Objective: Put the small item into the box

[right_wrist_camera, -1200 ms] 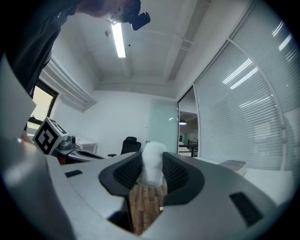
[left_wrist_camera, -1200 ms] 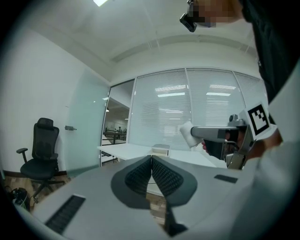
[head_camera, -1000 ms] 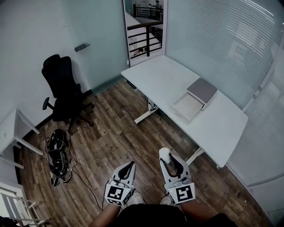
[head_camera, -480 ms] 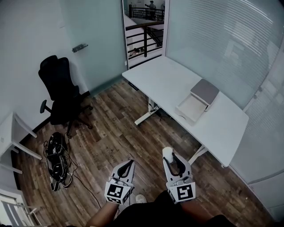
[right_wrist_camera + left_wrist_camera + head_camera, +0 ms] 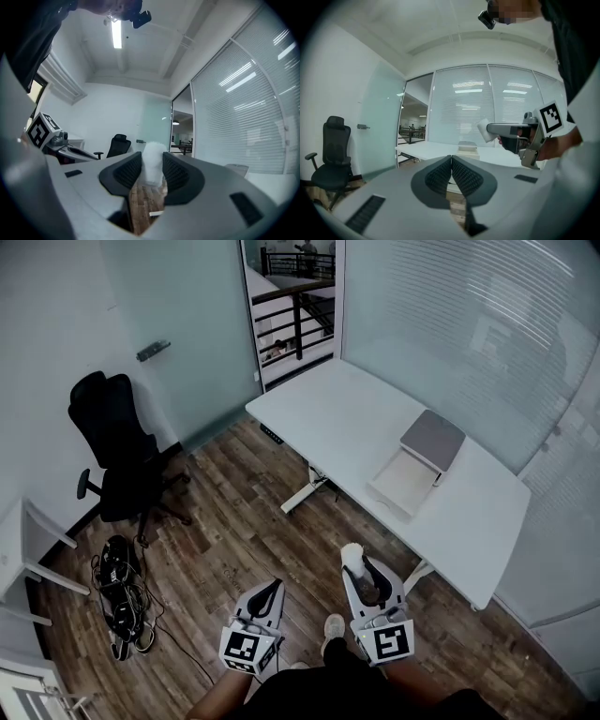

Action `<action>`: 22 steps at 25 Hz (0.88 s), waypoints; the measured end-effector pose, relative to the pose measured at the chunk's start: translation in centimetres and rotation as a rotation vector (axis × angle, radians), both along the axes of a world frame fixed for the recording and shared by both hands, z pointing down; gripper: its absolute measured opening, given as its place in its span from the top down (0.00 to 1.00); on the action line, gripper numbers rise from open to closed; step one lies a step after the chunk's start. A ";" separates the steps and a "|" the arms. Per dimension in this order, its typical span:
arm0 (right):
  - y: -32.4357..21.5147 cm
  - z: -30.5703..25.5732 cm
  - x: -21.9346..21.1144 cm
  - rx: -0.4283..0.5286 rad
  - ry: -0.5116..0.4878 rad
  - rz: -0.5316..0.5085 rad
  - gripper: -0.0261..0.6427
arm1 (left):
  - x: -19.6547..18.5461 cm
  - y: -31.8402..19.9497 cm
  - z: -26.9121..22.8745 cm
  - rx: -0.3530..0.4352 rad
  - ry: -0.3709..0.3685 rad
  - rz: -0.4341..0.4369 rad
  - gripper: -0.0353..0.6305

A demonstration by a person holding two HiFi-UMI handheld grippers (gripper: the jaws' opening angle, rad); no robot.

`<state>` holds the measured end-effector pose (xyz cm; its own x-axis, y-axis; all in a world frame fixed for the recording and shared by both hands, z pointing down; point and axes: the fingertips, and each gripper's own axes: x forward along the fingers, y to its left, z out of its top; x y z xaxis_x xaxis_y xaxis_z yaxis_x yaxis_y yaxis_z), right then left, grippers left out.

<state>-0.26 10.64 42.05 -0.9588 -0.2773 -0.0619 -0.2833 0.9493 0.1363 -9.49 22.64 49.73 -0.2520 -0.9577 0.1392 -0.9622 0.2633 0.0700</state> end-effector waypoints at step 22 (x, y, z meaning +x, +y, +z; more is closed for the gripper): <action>-15.1 2.1 -5.5 -0.071 0.018 -0.048 0.74 | -5.5 -16.2 -1.1 -0.025 -0.056 0.000 0.93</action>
